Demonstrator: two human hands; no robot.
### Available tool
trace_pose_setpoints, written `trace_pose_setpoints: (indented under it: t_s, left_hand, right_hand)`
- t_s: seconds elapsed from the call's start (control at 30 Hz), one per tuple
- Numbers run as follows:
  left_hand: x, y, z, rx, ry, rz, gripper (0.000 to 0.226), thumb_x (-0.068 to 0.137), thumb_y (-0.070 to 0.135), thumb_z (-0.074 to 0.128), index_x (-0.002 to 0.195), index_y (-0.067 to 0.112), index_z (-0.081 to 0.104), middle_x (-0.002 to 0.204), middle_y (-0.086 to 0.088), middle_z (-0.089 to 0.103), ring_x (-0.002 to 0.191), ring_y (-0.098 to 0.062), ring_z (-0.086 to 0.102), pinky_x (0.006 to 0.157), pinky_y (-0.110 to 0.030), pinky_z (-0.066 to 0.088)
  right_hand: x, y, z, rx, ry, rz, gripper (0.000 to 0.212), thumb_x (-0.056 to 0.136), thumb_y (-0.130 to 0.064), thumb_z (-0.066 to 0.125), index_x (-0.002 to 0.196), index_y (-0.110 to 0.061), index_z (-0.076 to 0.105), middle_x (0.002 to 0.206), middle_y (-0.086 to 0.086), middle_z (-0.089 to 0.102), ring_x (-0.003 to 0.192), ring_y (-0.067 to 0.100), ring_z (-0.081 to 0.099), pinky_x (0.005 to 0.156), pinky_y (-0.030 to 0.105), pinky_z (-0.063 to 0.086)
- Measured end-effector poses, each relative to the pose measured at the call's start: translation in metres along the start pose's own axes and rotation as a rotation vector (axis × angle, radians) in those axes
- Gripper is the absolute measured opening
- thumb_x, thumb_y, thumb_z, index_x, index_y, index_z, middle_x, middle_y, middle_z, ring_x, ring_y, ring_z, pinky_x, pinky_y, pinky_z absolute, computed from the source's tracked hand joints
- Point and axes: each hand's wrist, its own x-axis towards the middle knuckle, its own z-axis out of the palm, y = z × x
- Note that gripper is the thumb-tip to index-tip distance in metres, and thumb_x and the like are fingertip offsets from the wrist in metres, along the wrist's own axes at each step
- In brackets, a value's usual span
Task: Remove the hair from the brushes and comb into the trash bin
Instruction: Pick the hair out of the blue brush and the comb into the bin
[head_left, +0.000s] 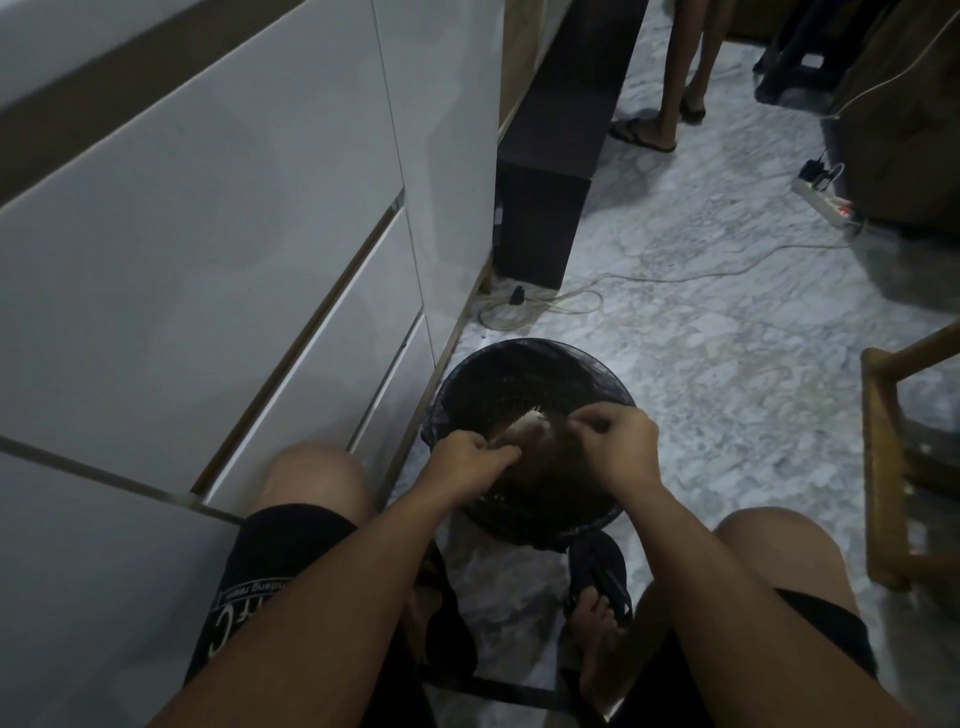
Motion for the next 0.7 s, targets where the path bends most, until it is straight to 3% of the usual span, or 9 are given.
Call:
trace_pose_setpoints:
  t_s: [0.1,0.2,0.27,0.33,0.43,0.5,0.6,0.7]
  left_hand:
    - [0.001,-0.001,0.0,0.003,0.015,0.0,0.033,0.081,0.046,0.069,0.066,0.017,0.063,0.07,-0.004,0.065,0.066,-0.021,0.062,0.061,-0.029,0.048]
    - [0.001,-0.003,0.0,0.054,0.013,0.025,0.031,0.083,0.045,0.067,0.069,0.019,0.061,0.076,-0.005,0.066,0.072,-0.021,0.064,0.063,-0.03,0.051]
    - [0.0,-0.005,0.001,0.095,0.016,0.057,0.029,0.082,0.048,0.067,0.073,0.02,0.062,0.084,-0.007,0.069,0.082,-0.023,0.068,0.075,-0.037,0.057]
    - [-0.001,-0.006,0.002,0.143,0.017,0.084,0.032,0.08,0.05,0.067,0.08,0.018,0.066,0.085,-0.007,0.07,0.083,-0.023,0.068,0.079,-0.04,0.059]
    - [-0.002,-0.006,0.004,0.175,-0.005,0.107,0.037,0.077,0.052,0.067,0.087,0.016,0.068,0.086,-0.008,0.07,0.083,-0.026,0.069,0.078,-0.042,0.059]
    - [-0.003,-0.006,0.003,0.166,-0.013,0.107,0.038,0.074,0.056,0.065,0.082,0.018,0.067,0.085,-0.009,0.069,0.085,-0.028,0.068,0.078,-0.043,0.058]
    - [-0.003,-0.005,0.003,0.153,-0.007,0.094,0.041,0.074,0.056,0.064,0.079,0.016,0.067,0.084,-0.009,0.069,0.085,-0.028,0.067,0.08,-0.042,0.058]
    - [-0.001,-0.005,0.0,0.107,0.047,0.069,0.046,0.076,0.055,0.063,0.087,0.011,0.071,0.089,-0.01,0.072,0.087,-0.027,0.068,0.083,-0.043,0.057]
  right_hand:
    - [-0.001,-0.001,0.0,0.013,0.117,0.056,0.01,0.082,-0.015,0.068,0.084,-0.018,0.077,0.089,0.002,0.076,0.089,0.019,0.068,0.083,0.025,0.049]
    - [0.001,0.001,-0.003,0.036,0.131,0.092,0.012,0.082,-0.014,0.065,0.085,-0.017,0.075,0.086,0.0,0.072,0.093,0.021,0.066,0.083,0.027,0.047]
    - [0.002,0.001,-0.004,0.081,0.046,0.09,0.016,0.076,-0.014,0.067,0.089,-0.022,0.072,0.092,-0.004,0.068,0.098,0.019,0.065,0.089,0.03,0.049]
    - [0.001,0.0,-0.003,0.122,-0.086,0.008,0.033,0.073,-0.016,0.073,0.104,-0.026,0.069,0.109,-0.004,0.063,0.103,0.016,0.062,0.094,0.031,0.049]
    - [-0.005,0.0,0.004,0.06,-0.231,-0.154,0.043,0.076,-0.02,0.077,0.117,-0.028,0.069,0.116,-0.003,0.061,0.099,0.012,0.064,0.088,0.02,0.047]
    - [-0.006,0.002,0.008,-0.055,-0.204,-0.201,0.025,0.079,-0.017,0.076,0.103,-0.02,0.076,0.109,0.001,0.069,0.096,0.013,0.066,0.085,0.016,0.044]
    - [-0.006,0.001,0.006,-0.045,-0.077,-0.079,0.012,0.083,-0.011,0.069,0.088,-0.016,0.079,0.091,0.0,0.076,0.087,0.011,0.066,0.082,0.017,0.044]
    - [-0.001,0.0,-0.001,0.004,0.109,0.086,0.013,0.085,-0.009,0.065,0.083,-0.017,0.076,0.083,0.0,0.071,0.082,0.017,0.065,0.087,0.032,0.053]
